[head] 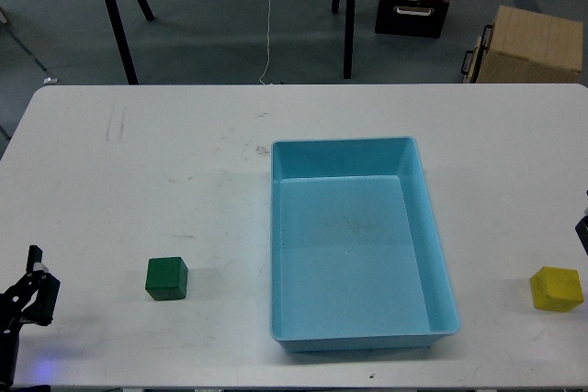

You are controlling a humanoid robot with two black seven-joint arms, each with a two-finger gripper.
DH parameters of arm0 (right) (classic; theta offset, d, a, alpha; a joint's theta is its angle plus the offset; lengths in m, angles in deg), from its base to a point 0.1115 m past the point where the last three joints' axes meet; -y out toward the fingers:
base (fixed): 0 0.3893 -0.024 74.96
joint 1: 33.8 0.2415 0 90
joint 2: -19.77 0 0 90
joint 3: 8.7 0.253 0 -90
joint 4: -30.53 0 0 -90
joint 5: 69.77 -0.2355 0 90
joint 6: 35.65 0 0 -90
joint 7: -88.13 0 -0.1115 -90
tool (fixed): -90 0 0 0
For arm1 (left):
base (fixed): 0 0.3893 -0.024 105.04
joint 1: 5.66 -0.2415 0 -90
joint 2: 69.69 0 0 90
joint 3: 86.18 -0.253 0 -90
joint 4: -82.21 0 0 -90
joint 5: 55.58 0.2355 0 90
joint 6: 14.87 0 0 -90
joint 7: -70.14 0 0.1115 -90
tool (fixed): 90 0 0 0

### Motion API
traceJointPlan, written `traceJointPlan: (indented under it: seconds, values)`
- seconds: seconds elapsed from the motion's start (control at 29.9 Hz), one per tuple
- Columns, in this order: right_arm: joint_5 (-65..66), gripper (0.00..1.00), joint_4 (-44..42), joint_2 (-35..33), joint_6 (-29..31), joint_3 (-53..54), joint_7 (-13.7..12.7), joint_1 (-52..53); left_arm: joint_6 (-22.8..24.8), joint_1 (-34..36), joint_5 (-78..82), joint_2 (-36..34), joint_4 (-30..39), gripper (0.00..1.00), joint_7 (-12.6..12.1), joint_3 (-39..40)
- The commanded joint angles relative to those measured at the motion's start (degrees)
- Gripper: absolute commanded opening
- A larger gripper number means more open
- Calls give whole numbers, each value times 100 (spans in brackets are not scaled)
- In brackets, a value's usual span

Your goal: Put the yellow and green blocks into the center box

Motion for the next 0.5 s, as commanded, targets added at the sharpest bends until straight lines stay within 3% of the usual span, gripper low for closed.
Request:
traceJointPlan:
  seconds: [0.0, 0.23, 0.47]
  values:
    - [0, 100, -12, 5, 0, 120, 8, -16, 0, 27, 1, 7, 20, 100, 27, -22]
    - [26, 100, -90, -92, 0, 639, -36, 54, 0, 18, -16, 16, 20, 100, 62, -5]
    - [1088, 100, -275, -1294, -1523, 290, -106, 1564, 0, 97, -7, 16, 20, 100, 88, -154]
